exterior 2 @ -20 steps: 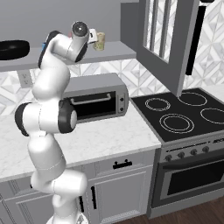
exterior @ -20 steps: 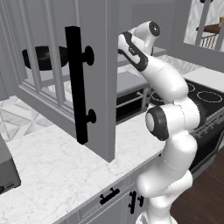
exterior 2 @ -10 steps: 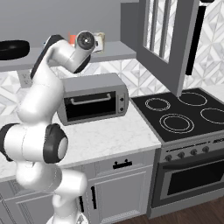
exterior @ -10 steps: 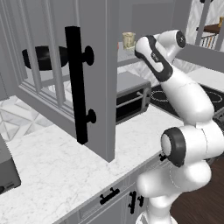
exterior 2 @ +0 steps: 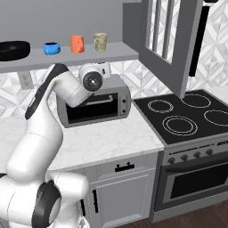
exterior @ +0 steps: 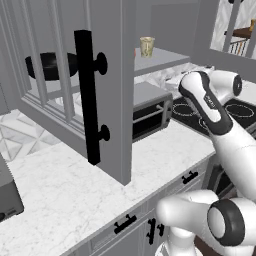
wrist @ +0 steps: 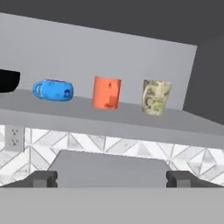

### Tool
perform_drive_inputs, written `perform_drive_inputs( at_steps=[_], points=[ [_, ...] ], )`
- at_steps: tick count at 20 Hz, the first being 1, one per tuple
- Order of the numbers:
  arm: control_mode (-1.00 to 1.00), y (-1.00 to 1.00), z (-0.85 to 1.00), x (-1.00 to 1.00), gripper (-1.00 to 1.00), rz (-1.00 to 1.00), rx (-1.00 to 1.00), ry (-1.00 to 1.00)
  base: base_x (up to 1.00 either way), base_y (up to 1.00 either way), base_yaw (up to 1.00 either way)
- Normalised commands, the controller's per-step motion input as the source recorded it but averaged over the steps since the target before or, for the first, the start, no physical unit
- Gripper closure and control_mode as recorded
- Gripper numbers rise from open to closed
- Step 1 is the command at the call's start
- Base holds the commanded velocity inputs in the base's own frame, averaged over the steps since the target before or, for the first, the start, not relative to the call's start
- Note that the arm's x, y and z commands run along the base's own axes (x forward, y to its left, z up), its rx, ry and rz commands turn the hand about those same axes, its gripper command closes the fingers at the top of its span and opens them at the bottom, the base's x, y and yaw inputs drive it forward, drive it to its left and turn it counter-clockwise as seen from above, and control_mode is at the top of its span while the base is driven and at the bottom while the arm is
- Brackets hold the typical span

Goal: Gather all objects into one cabinet and sort the glasses and bowls to opposite sides.

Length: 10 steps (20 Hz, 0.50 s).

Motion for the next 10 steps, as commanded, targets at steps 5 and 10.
perform_drive_inputs(
  at_steps=[5, 10],
  points=[
    [-1.0, -0.39, -0.85, -1.0, -1.0, 0.0, 0.0, 0.0, 0.0, 0.0, 0.0],
    [-1.0, -0.01, -0.01, -0.15, -1.0, 0.0, 0.0, 0.01, 0.0, 0.0, 0.0]
  ],
)
